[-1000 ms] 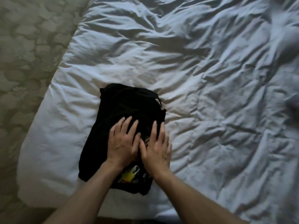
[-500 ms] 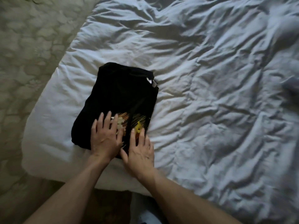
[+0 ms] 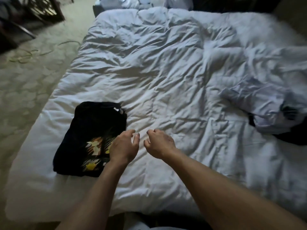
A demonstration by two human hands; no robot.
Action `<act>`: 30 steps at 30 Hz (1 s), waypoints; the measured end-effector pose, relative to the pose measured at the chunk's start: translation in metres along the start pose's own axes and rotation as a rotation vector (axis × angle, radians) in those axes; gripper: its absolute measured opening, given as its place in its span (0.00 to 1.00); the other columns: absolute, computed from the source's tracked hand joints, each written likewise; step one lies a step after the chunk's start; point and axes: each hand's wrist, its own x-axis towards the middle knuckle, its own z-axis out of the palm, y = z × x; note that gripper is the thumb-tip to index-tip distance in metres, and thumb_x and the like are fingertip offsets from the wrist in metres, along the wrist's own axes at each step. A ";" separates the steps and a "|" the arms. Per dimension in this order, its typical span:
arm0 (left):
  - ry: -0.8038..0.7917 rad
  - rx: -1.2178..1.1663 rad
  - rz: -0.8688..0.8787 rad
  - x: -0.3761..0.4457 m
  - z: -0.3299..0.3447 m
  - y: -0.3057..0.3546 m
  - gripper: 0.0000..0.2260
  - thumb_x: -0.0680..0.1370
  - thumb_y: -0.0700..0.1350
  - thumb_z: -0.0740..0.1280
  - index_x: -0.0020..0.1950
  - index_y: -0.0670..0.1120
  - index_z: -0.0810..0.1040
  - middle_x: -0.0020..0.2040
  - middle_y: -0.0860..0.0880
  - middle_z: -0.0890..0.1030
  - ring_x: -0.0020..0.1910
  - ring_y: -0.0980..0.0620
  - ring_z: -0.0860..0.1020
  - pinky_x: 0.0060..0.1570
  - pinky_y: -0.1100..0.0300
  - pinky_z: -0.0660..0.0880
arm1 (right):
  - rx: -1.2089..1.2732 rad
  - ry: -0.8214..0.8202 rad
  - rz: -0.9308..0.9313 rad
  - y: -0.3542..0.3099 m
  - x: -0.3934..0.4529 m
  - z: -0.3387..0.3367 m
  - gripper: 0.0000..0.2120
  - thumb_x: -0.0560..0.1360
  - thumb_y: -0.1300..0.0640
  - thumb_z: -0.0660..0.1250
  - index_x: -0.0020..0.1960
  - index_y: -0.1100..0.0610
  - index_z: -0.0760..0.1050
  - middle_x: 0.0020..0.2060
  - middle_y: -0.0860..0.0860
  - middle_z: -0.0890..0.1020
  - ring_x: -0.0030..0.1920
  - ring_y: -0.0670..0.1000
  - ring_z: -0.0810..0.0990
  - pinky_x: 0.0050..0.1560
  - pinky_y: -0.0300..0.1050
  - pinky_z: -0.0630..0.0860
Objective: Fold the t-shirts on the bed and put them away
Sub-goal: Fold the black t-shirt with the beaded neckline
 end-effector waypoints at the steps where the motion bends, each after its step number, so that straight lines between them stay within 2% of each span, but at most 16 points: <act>1: -0.036 -0.013 0.012 0.001 0.000 0.018 0.16 0.81 0.55 0.61 0.63 0.50 0.78 0.58 0.49 0.82 0.58 0.45 0.79 0.54 0.53 0.74 | 0.012 0.017 0.026 0.012 -0.008 -0.013 0.17 0.80 0.50 0.56 0.65 0.57 0.71 0.63 0.57 0.75 0.63 0.59 0.73 0.60 0.51 0.70; 4: -0.101 -0.081 0.056 0.004 0.000 0.067 0.14 0.79 0.56 0.63 0.60 0.53 0.80 0.55 0.51 0.84 0.56 0.48 0.81 0.56 0.52 0.76 | 0.042 0.054 0.092 0.044 -0.025 -0.050 0.19 0.80 0.49 0.57 0.68 0.57 0.70 0.65 0.57 0.75 0.65 0.58 0.73 0.61 0.52 0.71; 7: -0.160 -0.117 0.122 0.003 0.006 0.119 0.14 0.79 0.57 0.63 0.59 0.53 0.80 0.54 0.51 0.84 0.56 0.48 0.81 0.57 0.50 0.76 | 0.083 0.123 0.171 0.076 -0.040 -0.082 0.18 0.80 0.50 0.58 0.66 0.57 0.72 0.64 0.57 0.77 0.63 0.59 0.75 0.58 0.51 0.72; 12: -0.265 -0.170 0.217 0.003 0.024 0.183 0.13 0.78 0.56 0.64 0.58 0.52 0.81 0.53 0.51 0.85 0.54 0.49 0.81 0.54 0.53 0.76 | 0.177 0.174 0.344 0.124 -0.062 -0.107 0.17 0.80 0.48 0.58 0.65 0.54 0.73 0.62 0.55 0.78 0.62 0.58 0.76 0.57 0.50 0.73; 15: -0.331 -0.156 0.284 0.004 0.037 0.209 0.14 0.79 0.56 0.64 0.60 0.52 0.81 0.54 0.51 0.84 0.56 0.49 0.80 0.50 0.58 0.73 | 0.228 0.191 0.450 0.149 -0.075 -0.112 0.16 0.79 0.49 0.58 0.62 0.54 0.74 0.61 0.55 0.79 0.60 0.57 0.77 0.56 0.50 0.74; 19: -0.436 -0.133 0.374 0.002 0.068 0.245 0.13 0.80 0.55 0.64 0.59 0.51 0.81 0.54 0.50 0.84 0.55 0.48 0.80 0.46 0.59 0.69 | 0.293 0.204 0.578 0.188 -0.091 -0.111 0.17 0.79 0.47 0.59 0.62 0.55 0.74 0.62 0.55 0.78 0.60 0.58 0.77 0.57 0.50 0.75; 21: -0.498 -0.124 0.392 0.001 0.089 0.263 0.12 0.79 0.54 0.64 0.57 0.51 0.82 0.53 0.50 0.84 0.54 0.48 0.80 0.45 0.58 0.70 | 0.334 0.209 0.634 0.212 -0.098 -0.109 0.17 0.79 0.47 0.59 0.62 0.55 0.75 0.61 0.55 0.79 0.60 0.58 0.77 0.57 0.50 0.75; 24: -0.571 -0.115 0.399 0.002 0.125 0.289 0.11 0.79 0.53 0.64 0.55 0.51 0.82 0.51 0.49 0.85 0.52 0.48 0.81 0.50 0.56 0.74 | 0.393 0.202 0.700 0.249 -0.102 -0.102 0.17 0.80 0.48 0.59 0.62 0.56 0.74 0.59 0.55 0.79 0.58 0.58 0.78 0.56 0.50 0.76; 26: -0.610 -0.119 0.384 0.007 0.153 0.306 0.10 0.79 0.51 0.65 0.53 0.50 0.82 0.48 0.49 0.85 0.51 0.48 0.81 0.48 0.57 0.74 | 0.420 0.189 0.725 0.277 -0.099 -0.096 0.16 0.79 0.48 0.59 0.63 0.55 0.74 0.59 0.54 0.79 0.57 0.57 0.78 0.55 0.49 0.76; 28: -0.636 -0.124 0.348 0.010 0.176 0.321 0.08 0.79 0.49 0.65 0.52 0.50 0.82 0.46 0.50 0.84 0.50 0.49 0.81 0.45 0.58 0.72 | 0.443 0.160 0.739 0.301 -0.094 -0.089 0.14 0.79 0.49 0.60 0.60 0.54 0.75 0.58 0.54 0.80 0.55 0.57 0.78 0.51 0.47 0.76; 30: -0.653 -0.130 0.321 0.019 0.210 0.342 0.09 0.78 0.47 0.65 0.53 0.48 0.83 0.49 0.48 0.85 0.52 0.47 0.81 0.47 0.58 0.73 | 0.463 0.115 0.753 0.334 -0.085 -0.084 0.11 0.79 0.50 0.59 0.56 0.54 0.75 0.55 0.54 0.81 0.53 0.58 0.78 0.46 0.46 0.73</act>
